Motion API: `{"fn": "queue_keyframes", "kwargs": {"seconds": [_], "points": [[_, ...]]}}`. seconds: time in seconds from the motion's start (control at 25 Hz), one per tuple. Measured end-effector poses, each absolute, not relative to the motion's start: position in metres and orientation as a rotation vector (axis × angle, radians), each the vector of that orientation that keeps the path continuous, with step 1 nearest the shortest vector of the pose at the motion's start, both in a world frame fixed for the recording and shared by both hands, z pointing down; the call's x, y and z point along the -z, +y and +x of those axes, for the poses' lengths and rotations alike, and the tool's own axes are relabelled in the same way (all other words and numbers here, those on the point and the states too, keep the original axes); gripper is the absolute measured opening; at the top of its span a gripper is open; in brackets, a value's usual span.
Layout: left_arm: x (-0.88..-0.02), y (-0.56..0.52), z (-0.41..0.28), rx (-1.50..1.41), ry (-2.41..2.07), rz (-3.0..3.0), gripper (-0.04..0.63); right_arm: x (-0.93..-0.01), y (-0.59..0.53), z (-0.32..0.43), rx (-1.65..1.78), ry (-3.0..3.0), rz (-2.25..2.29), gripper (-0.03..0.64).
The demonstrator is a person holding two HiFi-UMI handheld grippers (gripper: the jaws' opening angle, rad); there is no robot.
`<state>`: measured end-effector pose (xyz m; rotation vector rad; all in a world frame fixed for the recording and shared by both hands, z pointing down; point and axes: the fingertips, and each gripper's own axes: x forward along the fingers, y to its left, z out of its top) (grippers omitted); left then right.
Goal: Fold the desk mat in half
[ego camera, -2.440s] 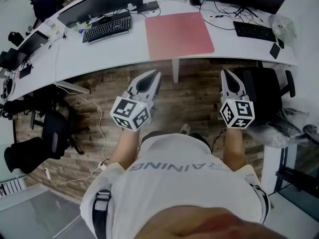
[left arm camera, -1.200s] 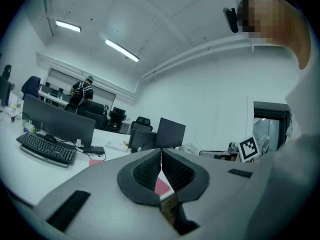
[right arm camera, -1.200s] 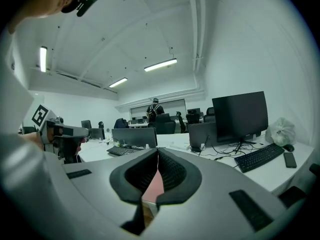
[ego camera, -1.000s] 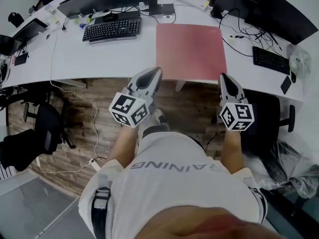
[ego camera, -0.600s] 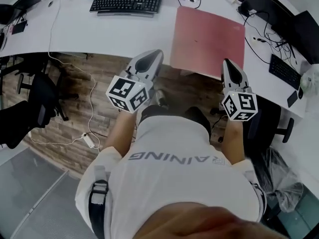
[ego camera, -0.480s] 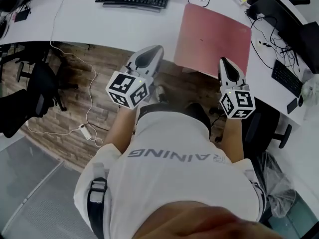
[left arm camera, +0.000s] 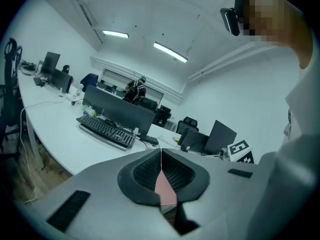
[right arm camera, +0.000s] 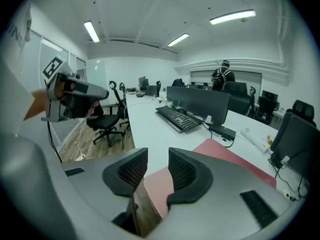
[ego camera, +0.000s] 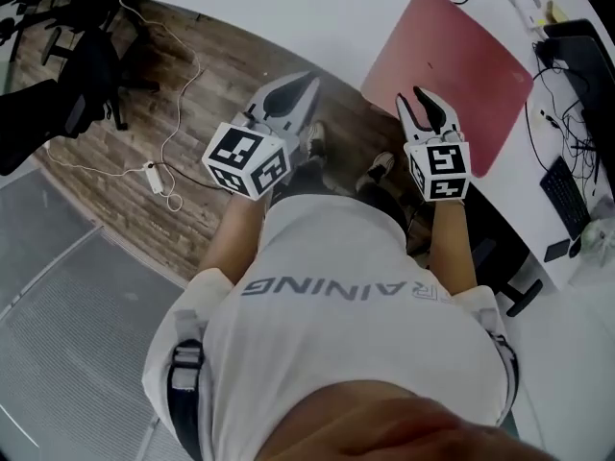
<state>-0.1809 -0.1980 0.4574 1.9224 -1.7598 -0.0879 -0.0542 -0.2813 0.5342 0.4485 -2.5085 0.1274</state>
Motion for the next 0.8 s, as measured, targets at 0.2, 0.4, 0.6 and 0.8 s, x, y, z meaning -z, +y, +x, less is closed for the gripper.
{"fn": "queue_keyframes", "kwargs": {"seconds": [0.2, 0.4, 0.6, 0.8], "points": [[-0.476, -0.175, -0.196, 0.106, -1.821, 1.807, 0.032, -0.597, -0.257, -0.077, 0.002, -2.341, 0.265, 0.19], [-0.489, -0.149, -0.216, 0.115, -1.855, 1.722, 0.032, -0.661, -0.242, -0.084, 0.147, -2.156, 0.209, 0.209], [-0.496, -0.145, -0.234, 0.121, -1.859, 1.705, 0.032, -0.711, -0.236, -0.088, 0.246, -2.036, 0.212, 0.209], [-0.5, -0.145, -0.242, 0.121, -1.855, 1.698, 0.032, -0.736, -0.236, -0.097, 0.272, -2.0, 0.234, 0.209]]}}
